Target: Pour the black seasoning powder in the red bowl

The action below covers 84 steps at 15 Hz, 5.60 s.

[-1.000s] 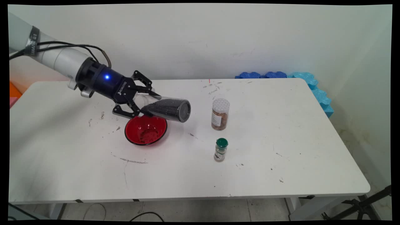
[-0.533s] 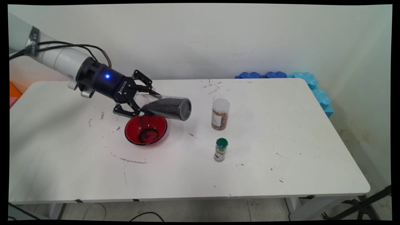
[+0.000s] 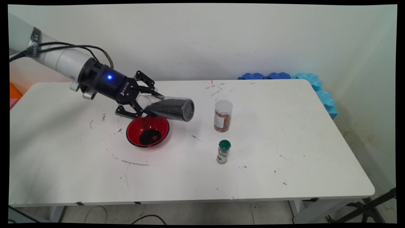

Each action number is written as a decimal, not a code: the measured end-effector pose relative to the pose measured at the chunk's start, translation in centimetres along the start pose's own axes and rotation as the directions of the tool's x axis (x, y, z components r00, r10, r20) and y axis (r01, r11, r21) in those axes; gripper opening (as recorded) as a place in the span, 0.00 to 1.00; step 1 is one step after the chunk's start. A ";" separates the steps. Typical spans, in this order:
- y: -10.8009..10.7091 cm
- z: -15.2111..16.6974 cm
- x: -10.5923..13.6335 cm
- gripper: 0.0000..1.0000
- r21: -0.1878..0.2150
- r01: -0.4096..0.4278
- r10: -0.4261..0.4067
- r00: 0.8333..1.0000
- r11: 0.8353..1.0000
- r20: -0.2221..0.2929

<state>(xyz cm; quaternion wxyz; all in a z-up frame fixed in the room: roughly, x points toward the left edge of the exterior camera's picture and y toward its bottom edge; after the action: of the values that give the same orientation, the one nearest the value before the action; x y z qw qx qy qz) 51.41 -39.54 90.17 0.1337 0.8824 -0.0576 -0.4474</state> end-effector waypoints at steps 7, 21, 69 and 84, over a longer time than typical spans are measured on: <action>0.0 0.1 0.0 0.00 -0.005 0.003 -0.003 1.000 1.000 0.003; -0.1 -0.4 1.3 0.00 -0.017 0.009 -0.008 0.999 1.000 0.033; 0.3 1.6 0.9 0.00 0.030 -0.585 0.585 0.809 0.811 -0.053; 1.3 2.6 -5.2 0.00 0.162 -0.977 0.988 0.129 0.141 -0.081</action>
<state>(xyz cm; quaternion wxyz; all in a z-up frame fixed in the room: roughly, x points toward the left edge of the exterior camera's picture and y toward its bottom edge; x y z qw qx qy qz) 46.32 -40.13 93.10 0.3675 0.6669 -0.6250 -0.1721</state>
